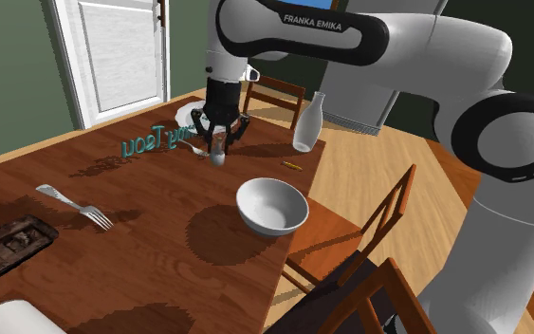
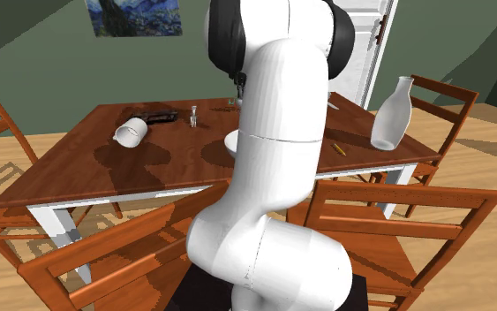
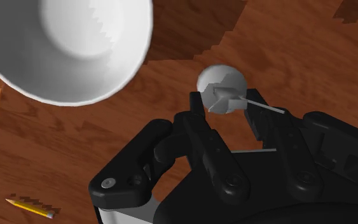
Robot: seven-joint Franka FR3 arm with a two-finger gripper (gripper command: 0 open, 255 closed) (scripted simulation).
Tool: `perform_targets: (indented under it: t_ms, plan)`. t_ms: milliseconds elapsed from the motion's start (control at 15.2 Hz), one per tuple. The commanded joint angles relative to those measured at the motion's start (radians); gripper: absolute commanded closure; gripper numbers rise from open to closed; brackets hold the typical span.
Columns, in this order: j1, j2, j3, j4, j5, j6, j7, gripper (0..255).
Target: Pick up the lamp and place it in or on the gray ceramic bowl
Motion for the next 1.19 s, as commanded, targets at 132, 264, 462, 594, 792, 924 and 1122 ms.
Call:
perform_targets:
  t_ms: [132, 264, 462, 594, 792, 924, 1122]
  plan:
    - [0.009, 0.015, 0.002, 0.076, -0.006, -0.061, 0.010, 255]
    - [-0.030, -0.088, -0.001, -0.058, 0.034, -0.025, -0.026, 255]
    - [-0.073, -0.230, -0.016, -0.229, 0.090, 0.010, -0.085, 255]
    - [-0.092, -0.320, -0.032, -0.329, 0.123, 0.024, -0.126, 255]
    - [-0.110, -0.448, -0.063, -0.462, 0.163, 0.032, -0.186, 255]
    - [-0.117, -0.529, -0.087, -0.543, 0.182, 0.030, -0.225, 255]
    - [-0.115, -0.555, -0.094, -0.595, 0.188, 0.055, -0.240, 255]
